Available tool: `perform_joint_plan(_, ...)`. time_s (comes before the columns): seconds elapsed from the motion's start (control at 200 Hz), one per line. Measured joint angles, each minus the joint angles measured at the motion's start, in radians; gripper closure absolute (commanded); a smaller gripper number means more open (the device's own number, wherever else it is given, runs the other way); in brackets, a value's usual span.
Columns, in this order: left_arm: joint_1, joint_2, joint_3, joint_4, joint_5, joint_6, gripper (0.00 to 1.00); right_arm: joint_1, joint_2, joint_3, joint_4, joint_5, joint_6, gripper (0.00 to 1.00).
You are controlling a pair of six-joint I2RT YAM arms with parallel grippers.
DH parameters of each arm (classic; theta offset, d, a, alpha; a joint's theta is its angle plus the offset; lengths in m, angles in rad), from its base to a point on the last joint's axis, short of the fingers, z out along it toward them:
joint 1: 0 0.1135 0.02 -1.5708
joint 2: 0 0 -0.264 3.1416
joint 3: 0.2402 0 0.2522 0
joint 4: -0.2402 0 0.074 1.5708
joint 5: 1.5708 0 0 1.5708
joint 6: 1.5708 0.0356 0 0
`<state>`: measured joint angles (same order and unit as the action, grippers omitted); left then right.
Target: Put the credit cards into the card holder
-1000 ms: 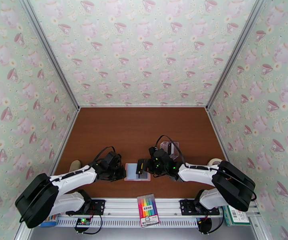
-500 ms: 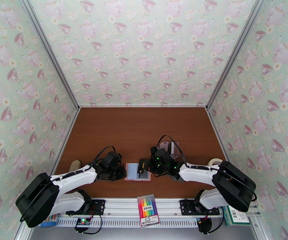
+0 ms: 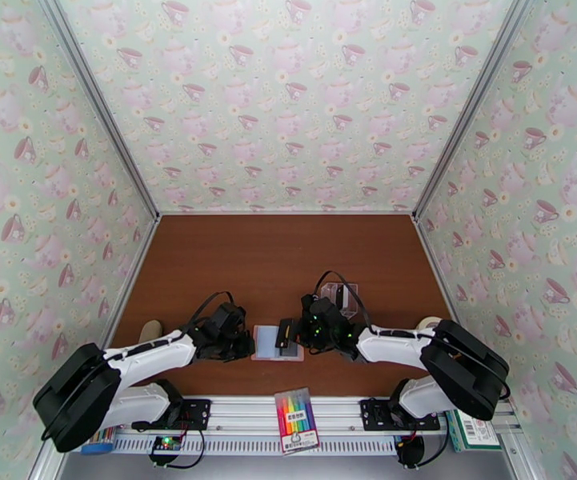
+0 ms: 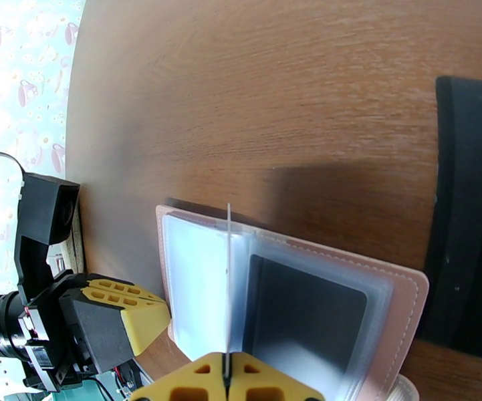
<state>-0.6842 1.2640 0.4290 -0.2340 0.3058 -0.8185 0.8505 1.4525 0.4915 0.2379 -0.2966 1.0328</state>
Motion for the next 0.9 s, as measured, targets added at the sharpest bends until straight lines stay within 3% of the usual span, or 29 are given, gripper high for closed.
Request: perform_joint_plan(0.896, -0.007, 0.015, 0.011, 0.003, -0.005, 0.0, 0.89, 0.008, 0.034, -0.014, 0.019, -0.061, 0.003, 1.0)
